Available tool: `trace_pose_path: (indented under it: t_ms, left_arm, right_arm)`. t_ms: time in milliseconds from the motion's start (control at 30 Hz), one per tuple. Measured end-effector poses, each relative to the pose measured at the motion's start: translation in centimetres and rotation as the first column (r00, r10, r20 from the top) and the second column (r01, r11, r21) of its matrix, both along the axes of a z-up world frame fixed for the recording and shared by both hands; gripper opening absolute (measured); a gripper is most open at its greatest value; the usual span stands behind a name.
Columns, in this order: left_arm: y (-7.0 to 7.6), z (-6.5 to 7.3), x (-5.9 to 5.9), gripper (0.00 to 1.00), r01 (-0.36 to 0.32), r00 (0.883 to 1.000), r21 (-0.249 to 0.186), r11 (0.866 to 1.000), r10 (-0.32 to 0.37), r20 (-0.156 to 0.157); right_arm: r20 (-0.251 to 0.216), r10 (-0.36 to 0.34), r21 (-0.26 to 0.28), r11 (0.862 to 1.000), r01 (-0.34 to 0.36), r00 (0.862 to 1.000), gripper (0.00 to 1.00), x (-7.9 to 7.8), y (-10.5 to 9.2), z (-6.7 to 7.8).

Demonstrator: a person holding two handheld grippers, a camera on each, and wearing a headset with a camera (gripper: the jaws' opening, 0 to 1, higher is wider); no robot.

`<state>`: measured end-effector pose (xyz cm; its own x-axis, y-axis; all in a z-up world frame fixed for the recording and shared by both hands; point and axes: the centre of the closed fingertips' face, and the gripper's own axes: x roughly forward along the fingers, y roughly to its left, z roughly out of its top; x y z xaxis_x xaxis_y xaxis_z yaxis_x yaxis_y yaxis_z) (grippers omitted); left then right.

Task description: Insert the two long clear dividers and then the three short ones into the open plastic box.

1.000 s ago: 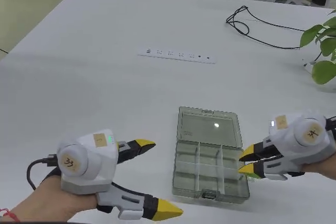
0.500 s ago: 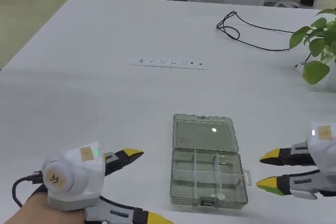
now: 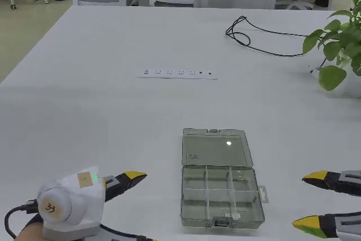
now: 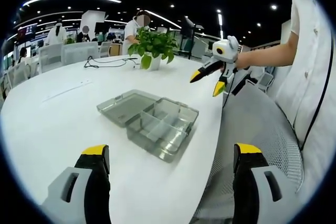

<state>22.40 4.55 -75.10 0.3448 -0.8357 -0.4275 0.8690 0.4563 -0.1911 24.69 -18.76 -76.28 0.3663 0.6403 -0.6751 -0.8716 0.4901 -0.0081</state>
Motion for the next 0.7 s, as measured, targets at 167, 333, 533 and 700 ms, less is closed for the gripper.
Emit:
trace_pose_path:
  t_ms: [167,333,533,700]
  left_arm:
    - [0.1,-0.5,0.1,1.00,-0.005,1.000,0.006,1.000,0.005,-0.005]
    - [0.3,-0.8,0.3,1.00,-0.008,1.000,0.012,1.000,0.008,-0.006]
    - [0.4,-1.2,0.5,1.00,-0.007,1.000,0.019,1.000,0.007,-0.006]
    - [0.3,-1.3,0.5,1.00,-0.003,1.000,0.019,1.000,0.004,-0.008]
  right_arm:
    - [-0.012,-0.053,0.011,0.999,0.053,0.999,0.69,-0.4,-1.1,-0.9]
    - [-0.004,-0.079,0.025,0.997,0.079,0.997,0.73,-0.3,-1.4,-1.0]
    - [-0.002,-0.086,0.022,0.996,0.086,0.996,0.77,-0.2,-1.6,-1.3]
    - [-0.010,-0.077,0.014,0.997,0.077,0.997,0.77,-0.4,-1.4,-1.5]
